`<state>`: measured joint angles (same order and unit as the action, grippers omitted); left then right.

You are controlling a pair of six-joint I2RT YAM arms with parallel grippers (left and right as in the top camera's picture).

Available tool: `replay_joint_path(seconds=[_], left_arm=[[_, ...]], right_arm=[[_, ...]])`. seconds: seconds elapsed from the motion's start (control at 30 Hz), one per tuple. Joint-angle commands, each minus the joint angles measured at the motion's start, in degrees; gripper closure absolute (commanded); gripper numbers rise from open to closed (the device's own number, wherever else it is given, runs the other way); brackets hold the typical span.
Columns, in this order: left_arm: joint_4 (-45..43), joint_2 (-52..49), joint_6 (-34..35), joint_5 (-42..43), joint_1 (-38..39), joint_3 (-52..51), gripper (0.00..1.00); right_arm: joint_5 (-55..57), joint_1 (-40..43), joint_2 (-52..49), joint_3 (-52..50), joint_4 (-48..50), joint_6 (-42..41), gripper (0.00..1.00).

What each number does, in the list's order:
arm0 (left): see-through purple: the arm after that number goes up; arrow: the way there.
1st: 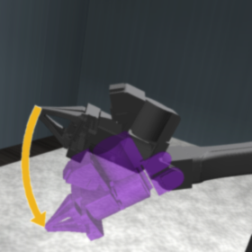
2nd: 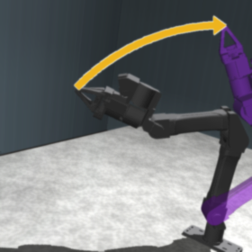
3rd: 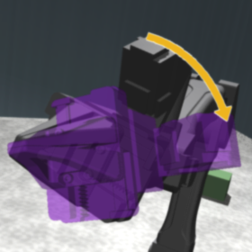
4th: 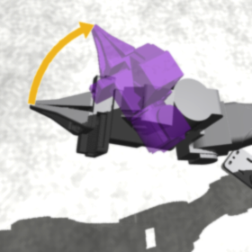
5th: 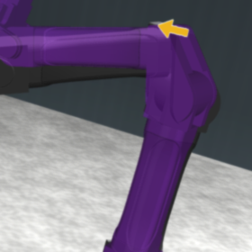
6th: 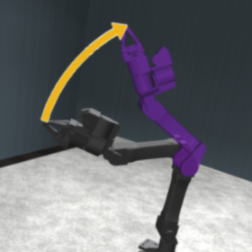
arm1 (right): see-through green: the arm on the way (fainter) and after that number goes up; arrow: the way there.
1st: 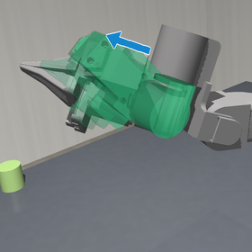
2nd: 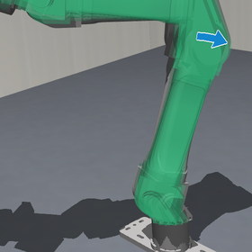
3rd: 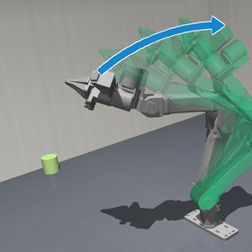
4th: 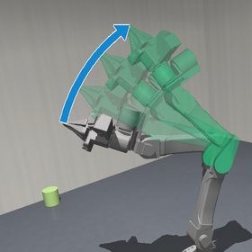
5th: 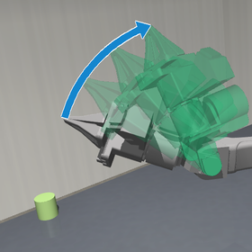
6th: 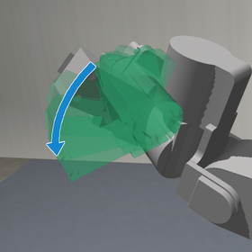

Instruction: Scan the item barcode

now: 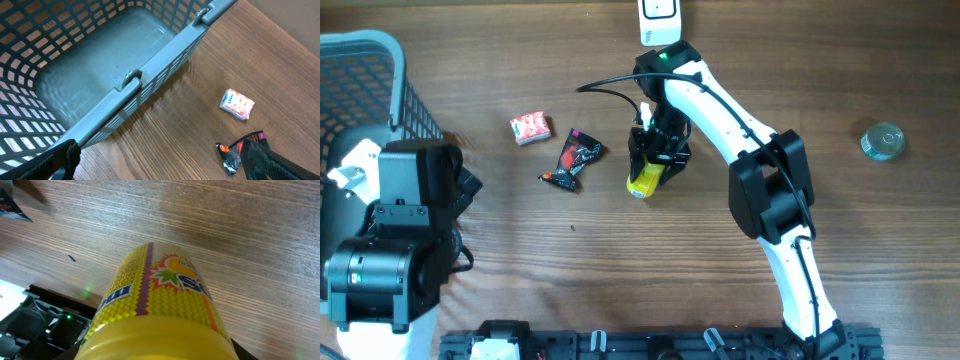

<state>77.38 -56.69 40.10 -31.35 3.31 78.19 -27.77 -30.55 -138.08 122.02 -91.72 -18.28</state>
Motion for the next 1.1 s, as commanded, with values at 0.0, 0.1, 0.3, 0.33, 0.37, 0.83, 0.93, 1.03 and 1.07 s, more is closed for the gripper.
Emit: replay_joint_path(seconds=[0.0,0.1,0.3,0.33,0.37,0.83,0.93,1.03,1.07], left_arm=[[0.04,0.04,-0.68,1.14,-0.33,0.42,0.00],[0.07,0.04,-0.68,1.14,-0.33,0.42,0.00],[0.07,0.04,-0.68,1.14,-0.33,0.42,0.00],[0.07,0.04,-0.68,1.14,-0.33,0.42,0.00],[0.07,0.04,-0.68,1.14,-0.33,0.42,0.00],[0.07,0.04,-0.70,1.14,-0.33,0.42,0.00],[0.04,0.04,-0.68,1.14,-0.33,0.42,0.00],[0.04,0.04,-0.68,1.14,-0.33,0.42,0.00],[0.04,0.02,-0.68,1.14,-0.33,0.42,0.00]], right_arm=[[-1.88,-0.13,-0.46,0.13,0.96,1.38,0.52],[-1.88,-0.13,-0.46,0.13,1.90,1.40,0.51],[-1.88,-0.13,-0.46,0.13,3.06,1.40,0.51],[-1.88,-0.13,-0.46,0.13,3.43,1.42,0.51],[-1.88,-0.13,-0.46,0.13,3.89,1.51,0.51],[8.31,0.63,-0.46,0.13,29.59,4.74,0.51],[16.65,1.55,-0.46,0.13,34.01,4.81,0.51],[19.50,3.06,-0.46,0.13,39.32,4.83,0.51],[19.47,3.56,-0.46,0.13,40.85,4.83,0.51]])
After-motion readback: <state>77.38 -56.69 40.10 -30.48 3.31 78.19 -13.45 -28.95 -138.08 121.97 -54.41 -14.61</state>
